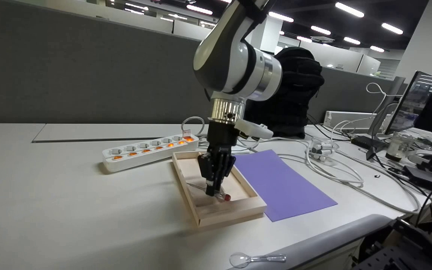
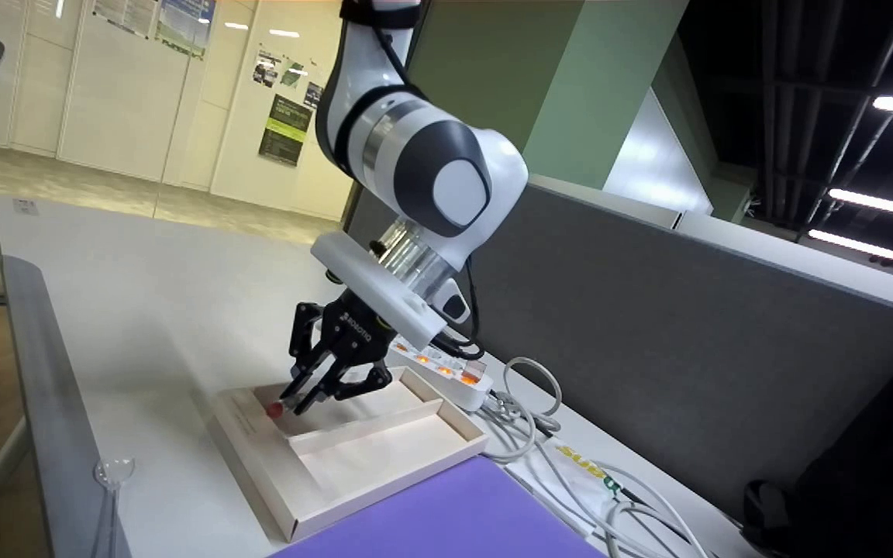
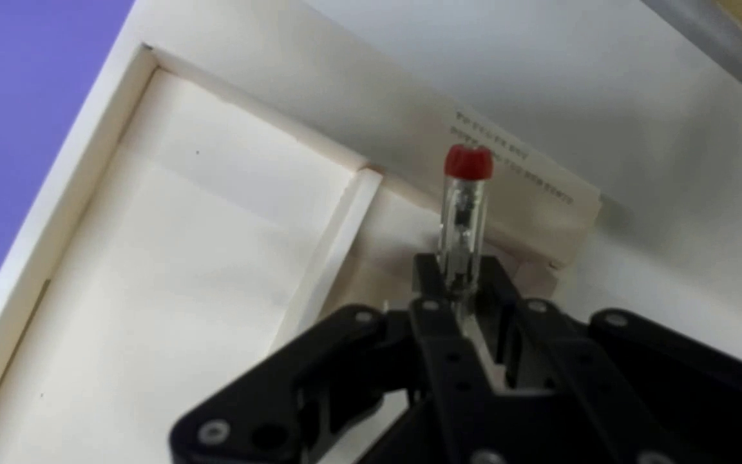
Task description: Take the screwdriver from the purple mat and put it on the tray
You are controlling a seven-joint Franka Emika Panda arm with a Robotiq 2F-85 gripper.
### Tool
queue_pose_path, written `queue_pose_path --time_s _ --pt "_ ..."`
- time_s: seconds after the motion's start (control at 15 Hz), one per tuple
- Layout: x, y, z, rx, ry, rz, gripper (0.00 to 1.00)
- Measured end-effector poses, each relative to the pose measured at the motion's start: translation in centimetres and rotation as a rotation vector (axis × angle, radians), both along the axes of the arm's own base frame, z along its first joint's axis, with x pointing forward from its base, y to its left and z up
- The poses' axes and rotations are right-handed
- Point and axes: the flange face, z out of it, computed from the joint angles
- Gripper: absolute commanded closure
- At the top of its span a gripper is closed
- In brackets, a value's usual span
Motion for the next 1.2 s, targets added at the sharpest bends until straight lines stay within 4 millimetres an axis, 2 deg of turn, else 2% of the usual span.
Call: queue_pose_path --time_s 0.07,0.13,0.27,0.73,0.93,1.2 --pt "-0.1 -0.1 -0.4 0.000 0.009 -0.002 0.96" --pt "-0.2 -0.2 -0.7 -0.001 0.016 -0.004 0.57" --pt "-0.2 -0.4 -1.1 -0.001 0.023 -0.009 0.52" --pt "0.1 -0.6 -1.1 -0.001 0.019 -0.013 0.04" --pt "0.8 -0.6 -0.3 -0.001 -0.003 -0.013 0.00" --pt "2.2 -0.9 2.9 -0.010 -0.075 -0.012 0.00"
